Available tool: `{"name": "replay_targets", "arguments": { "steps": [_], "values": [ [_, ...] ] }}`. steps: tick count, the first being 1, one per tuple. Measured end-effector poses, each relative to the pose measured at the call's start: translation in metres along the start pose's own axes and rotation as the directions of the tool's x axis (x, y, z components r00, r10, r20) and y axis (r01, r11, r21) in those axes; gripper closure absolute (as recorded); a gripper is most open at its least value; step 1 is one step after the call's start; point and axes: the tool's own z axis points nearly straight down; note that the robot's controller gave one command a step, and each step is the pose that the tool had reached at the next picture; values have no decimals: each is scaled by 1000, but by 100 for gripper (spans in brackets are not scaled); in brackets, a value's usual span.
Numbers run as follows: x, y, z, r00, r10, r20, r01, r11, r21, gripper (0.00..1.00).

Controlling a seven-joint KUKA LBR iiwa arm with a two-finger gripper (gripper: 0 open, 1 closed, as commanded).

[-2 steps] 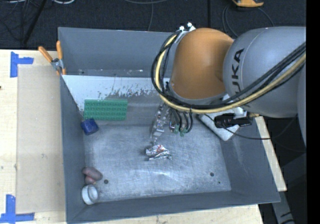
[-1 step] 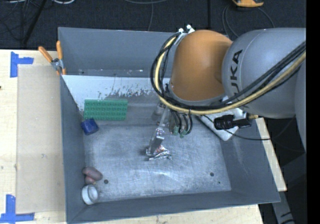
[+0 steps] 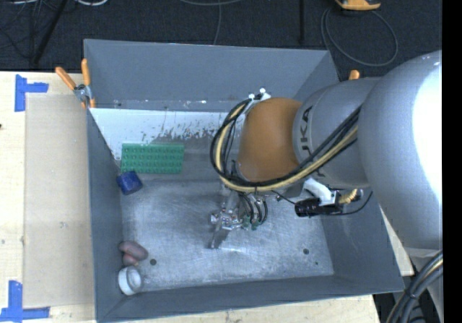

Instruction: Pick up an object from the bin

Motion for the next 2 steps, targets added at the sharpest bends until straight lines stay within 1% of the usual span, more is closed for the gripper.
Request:
{"name": "replay_targets", "arguments": {
  "steps": [1,2],
  "values": [
    [-2,1,-5,1000,3,6,-3,1000,-5,100],
    [18,21,-205,999,-41,17,41,999,-9,100]
  ]
}}
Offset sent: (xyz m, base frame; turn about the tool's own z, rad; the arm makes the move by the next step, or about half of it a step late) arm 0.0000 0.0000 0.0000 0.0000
